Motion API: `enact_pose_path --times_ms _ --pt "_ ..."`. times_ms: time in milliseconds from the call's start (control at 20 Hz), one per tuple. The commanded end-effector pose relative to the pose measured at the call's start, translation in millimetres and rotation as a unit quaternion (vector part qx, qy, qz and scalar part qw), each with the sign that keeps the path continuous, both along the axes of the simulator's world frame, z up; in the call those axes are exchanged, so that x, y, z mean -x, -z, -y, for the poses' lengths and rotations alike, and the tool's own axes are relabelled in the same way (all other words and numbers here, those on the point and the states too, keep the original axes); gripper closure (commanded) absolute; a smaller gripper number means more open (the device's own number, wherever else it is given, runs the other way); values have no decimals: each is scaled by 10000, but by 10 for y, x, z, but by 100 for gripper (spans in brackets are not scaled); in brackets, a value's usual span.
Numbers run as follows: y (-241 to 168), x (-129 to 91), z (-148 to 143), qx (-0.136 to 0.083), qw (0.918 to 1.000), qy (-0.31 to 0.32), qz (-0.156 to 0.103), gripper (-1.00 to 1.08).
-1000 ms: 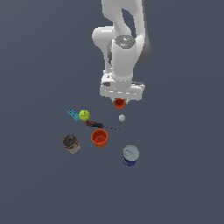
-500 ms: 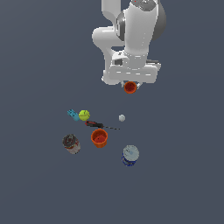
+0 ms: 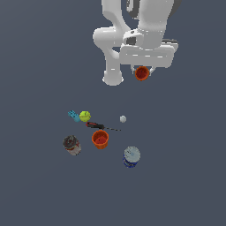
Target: Pick up a designated object from a clutter of objects.
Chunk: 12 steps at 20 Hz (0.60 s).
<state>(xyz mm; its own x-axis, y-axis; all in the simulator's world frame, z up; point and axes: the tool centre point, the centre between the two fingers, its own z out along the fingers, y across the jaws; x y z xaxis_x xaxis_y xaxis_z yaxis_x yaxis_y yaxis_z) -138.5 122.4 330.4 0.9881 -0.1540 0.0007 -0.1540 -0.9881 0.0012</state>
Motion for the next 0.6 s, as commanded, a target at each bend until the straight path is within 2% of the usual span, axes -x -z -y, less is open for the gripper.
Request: enact_pose_path --times_ms 0,550 --pt "-116 18 -61 -1 10000 2 -2 108" --pt "-245 18 -132 -6 10000 4 -3 108"
